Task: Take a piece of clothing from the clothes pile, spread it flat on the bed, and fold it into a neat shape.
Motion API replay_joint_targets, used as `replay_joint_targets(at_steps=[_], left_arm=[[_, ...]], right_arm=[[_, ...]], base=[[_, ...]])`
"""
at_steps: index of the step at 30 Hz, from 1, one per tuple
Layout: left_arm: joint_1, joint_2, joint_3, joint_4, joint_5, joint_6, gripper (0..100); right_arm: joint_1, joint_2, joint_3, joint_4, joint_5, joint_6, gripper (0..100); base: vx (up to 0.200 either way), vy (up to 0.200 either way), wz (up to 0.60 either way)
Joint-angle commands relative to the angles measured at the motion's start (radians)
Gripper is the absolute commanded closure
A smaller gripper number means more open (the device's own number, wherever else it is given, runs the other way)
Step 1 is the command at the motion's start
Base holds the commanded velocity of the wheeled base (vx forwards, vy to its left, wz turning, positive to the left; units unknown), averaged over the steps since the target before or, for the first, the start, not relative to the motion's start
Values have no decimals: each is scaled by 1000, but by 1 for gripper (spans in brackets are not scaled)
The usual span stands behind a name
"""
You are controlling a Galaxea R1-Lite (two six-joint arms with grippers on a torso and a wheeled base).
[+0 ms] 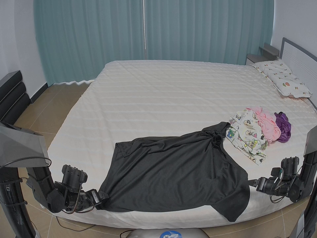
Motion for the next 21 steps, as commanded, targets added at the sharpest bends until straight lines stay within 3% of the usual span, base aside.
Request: replay_joint_targets(at_steps=[1, 10, 17, 19, 21], left_arm=[[59, -43, -34, -15, -84, -77, 0], [105, -49, -72, -18, -118, -129, 0], [108, -26, -82, -15, -124, -132, 0], [108, -25, -82, -17, -124, -132, 0], [108, -25, -83, -17, -124, -132, 0]], right_arm=[[14, 41, -146, 15, -9, 53, 0], [58, 77, -400, 201, -48, 59, 0], [138, 82, -524, 285, -62, 91, 0], [153, 87, -548, 305, -85, 103, 0], [196, 114, -607, 350, -151, 117, 0]], base=[[0, 0, 0], [0, 0, 0], [200, 0, 0], [200, 0, 0], [0, 0, 0]])
